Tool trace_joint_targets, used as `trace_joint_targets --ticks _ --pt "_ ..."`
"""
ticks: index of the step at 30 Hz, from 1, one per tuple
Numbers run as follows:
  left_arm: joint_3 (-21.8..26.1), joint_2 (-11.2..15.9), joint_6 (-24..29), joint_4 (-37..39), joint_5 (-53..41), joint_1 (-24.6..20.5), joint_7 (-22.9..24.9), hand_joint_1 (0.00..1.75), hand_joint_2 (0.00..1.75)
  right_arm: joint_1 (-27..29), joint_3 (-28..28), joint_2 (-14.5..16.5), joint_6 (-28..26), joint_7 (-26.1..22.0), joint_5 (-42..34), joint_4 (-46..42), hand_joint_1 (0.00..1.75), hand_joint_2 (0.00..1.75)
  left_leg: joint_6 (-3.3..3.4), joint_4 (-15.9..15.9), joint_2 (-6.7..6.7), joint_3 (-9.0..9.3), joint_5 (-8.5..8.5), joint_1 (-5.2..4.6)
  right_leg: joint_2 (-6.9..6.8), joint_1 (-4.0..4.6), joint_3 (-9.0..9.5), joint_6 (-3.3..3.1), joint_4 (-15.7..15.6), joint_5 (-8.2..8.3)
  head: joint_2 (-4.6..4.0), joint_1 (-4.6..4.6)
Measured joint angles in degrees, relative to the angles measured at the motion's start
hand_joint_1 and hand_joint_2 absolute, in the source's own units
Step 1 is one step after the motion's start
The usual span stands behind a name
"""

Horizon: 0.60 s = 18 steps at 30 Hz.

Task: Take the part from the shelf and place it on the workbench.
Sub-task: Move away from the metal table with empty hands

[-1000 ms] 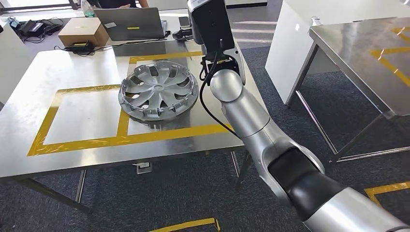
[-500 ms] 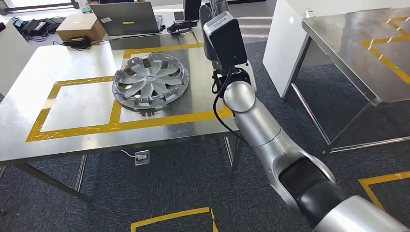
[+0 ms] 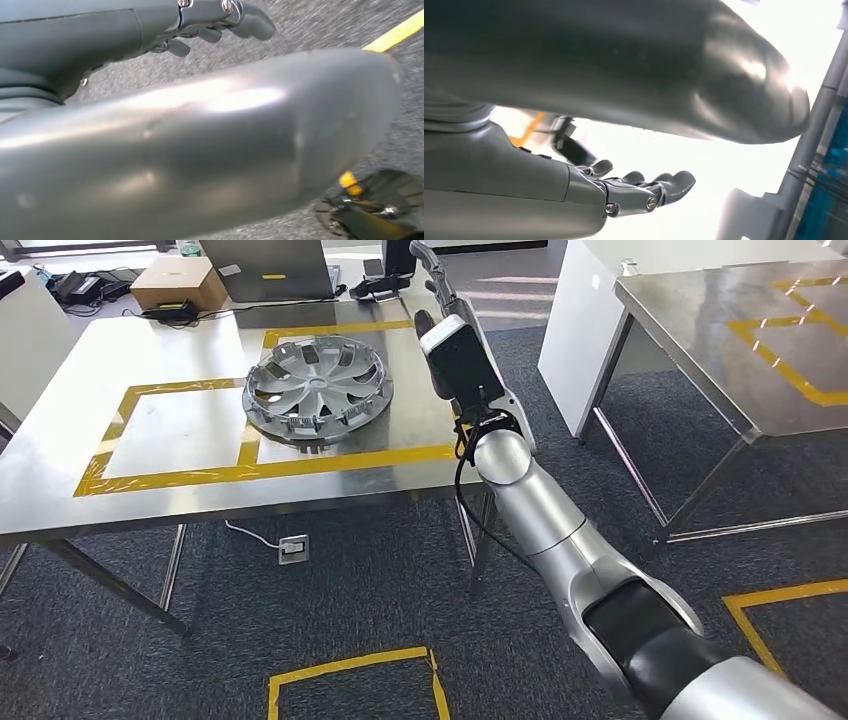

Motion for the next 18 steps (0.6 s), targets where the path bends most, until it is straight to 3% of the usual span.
trace_joint_targets --ticks 2,3,4,5,6,7,8,10,11,13,15,18 --pt "0.02 -0.01 -0.03 -0.01 0.01 0.09 0.06 0.00 0.00 0.21 -0.50 -0.68 0.91 0.33 0.83 4.55 0.00 0.00 0.53 -0.22 0.08 -1.59 1.65 0.11 0.00 -0.10 -1.88 0.44 6.12 -5.63 0.00 0.14" --pt "0.03 0.00 -0.08 0.00 0.01 0.17 0.05 0.00 0.00 0.68 -0.69 -1.00 1.25 0.51 1.21 6.94 0.00 0.00 0.59 -0.18 0.06 -2.51 2.36 0.12 -0.01 -0.12 -2.65 0.66 9.73 -7.65 0.00 0.16" --pt "0.03 -0.03 -0.21 0.01 -0.01 0.27 0.03 0.00 0.00 1.36 -0.85 -1.33 1.55 0.75 1.52 9.33 0.00 0.00 0.61 -0.11 0.05 -3.42 3.02 0.13 -0.01 -0.13 -2.87 0.81 12.41 -8.35 0.00 0.18" --pt "0.03 -0.06 -0.37 0.02 -0.04 0.36 0.02 0.00 0.00 2.09 -1.05 -1.61 1.81 0.96 1.70 11.80 0.00 0.00 0.56 0.02 0.04 -4.31 3.64 0.15 -0.01 -0.13 -2.27 0.92 13.51 -7.82 0.00 0.20" --pt "0.03 -0.10 -0.54 0.02 -0.10 0.41 0.02 0.00 0.00 2.78 -1.33 -1.86 2.03 1.08 1.79 14.40 0.00 0.00 0.47 0.22 0.04 -5.21 4.20 0.20 -0.03 -0.13 -0.66 0.98 12.62 -6.44 0.00 0.22" --pt "0.03 -0.16 -0.72 0.03 -0.20 0.43 0.02 0.00 0.00 3.32 -1.68 -2.06 2.27 1.23 1.78 16.92 0.00 0.44 0.31 0.53 0.04 -6.06 4.68 0.25 -0.07 -0.14 1.94 0.99 9.85 -5.08 0.00 0.26" --pt "0.03 -0.20 -0.86 0.01 -0.34 0.42 0.05 0.00 0.00 3.66 -2.02 -2.21 2.55 1.68 1.75 19.25 0.00 0.87 0.07 0.91 0.03 -6.84 5.09 0.24 -0.11 -0.08 4.97 0.90 5.89 -4.89 0.00 0.31" --pt "0.03 -0.28 -1.05 -0.01 -0.64 0.35 0.23 0.00 0.00 4.28 -2.67 -2.45 3.09 3.73 1.70 23.83 0.00 1.75 -0.62 1.37 0.04 -7.63 5.67 0.21 -0.13 0.22 8.89 0.06 -0.12 -5.97 0.00 0.46" --pt "0.03 -0.32 -1.10 -0.02 -0.76 0.29 0.39 0.00 0.00 4.72 -3.01 -2.54 3.36 5.64 1.67 26.35 0.00 1.75 -1.04 1.31 0.04 -7.68 5.96 0.25 -0.12 0.45 9.45 -0.52 -1.52 -6.68 0.00 0.52" --pt "0.03 -0.40 -1.16 -0.01 -0.89 0.24 0.65 0.00 0.00 6.53 -3.63 -2.65 3.45 10.69 1.24 31.52 0.00 1.75 -1.92 0.87 -0.01 -7.61 6.50 0.48 -0.23 0.63 9.28 -1.74 -2.36 -6.13 0.00 0.60" --pt "0.03 -0.45 -1.22 0.02 -0.98 0.39 0.75 0.00 0.00 9.52 -4.09 -2.68 3.28 15.93 0.25 35.64 0.00 1.75 -2.43 2.37 -0.15 -8.39 4.65 0.60 -0.47 0.58 9.18 -2.67 -3.03 -4.91 0.00 0.52" --pt "0.03 -0.49 -1.31 0.08 -1.02 0.64 0.79 0.00 0.00 15.67 -5.66 -2.68 3.46 21.79 -1.01 40.67 0.00 1.75 -2.77 12.35 -0.26 -11.62 -2.60 0.63 -0.94 0.65 8.21 -3.18 -3.25 -3.62 0.00 0.27"
